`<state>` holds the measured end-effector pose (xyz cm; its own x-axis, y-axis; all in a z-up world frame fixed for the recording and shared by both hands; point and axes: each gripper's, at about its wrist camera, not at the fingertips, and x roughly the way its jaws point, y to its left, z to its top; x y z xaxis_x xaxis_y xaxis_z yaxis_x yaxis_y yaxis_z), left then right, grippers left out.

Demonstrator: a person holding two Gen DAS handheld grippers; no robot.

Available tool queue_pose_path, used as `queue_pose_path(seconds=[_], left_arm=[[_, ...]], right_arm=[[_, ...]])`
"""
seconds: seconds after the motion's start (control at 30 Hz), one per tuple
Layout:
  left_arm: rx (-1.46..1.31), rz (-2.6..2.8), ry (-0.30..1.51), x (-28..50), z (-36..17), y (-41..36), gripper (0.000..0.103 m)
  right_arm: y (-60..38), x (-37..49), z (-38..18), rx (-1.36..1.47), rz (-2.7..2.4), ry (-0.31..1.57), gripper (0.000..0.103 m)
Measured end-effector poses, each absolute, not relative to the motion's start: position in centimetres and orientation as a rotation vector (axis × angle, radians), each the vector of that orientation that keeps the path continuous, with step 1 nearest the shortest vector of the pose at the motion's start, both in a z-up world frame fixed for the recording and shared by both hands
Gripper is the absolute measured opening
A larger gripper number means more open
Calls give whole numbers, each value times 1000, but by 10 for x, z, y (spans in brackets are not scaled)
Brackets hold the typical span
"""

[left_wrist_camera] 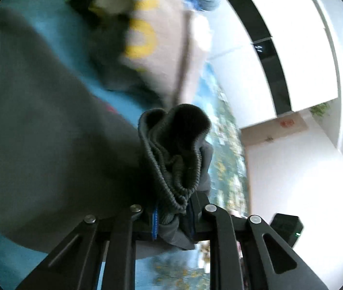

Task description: Fold clothes

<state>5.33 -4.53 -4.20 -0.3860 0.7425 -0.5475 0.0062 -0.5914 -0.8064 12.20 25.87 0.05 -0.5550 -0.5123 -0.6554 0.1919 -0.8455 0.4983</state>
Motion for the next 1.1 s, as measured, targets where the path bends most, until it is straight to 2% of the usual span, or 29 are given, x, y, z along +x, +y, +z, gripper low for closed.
queue_pose_path(seconds=[0.1,0.2,0.43,0.57,0.77,0.9,1.1], left_arm=[[-1487,2005,-1105,54,-80,-62,19],[-1487,1953,-1212,59,-102,-73,19],[-1508,2000,-1083,60,-82,-70,22],[-1452,2087,-956,79,-52,-79,37],[-1289,2167,-758,80,-5,-58,46],[-1374,2173,-627,46,-20,-22,46],[-1473,2124,-806,47,-59,-48,43]], right_arm=[[249,114,-18,1254,-2367,-526,55],[244,107,-50,1400,-2336,-531,55],[265,109,-49,1369,-2311,-666,55],[304,118,-47,1343,-2331,-771,59],[337,122,-74,1369,-2193,-1005,61],[322,111,-81,1370,-2126,-970,61],[327,96,-90,1334,-2077,-1015,62]])
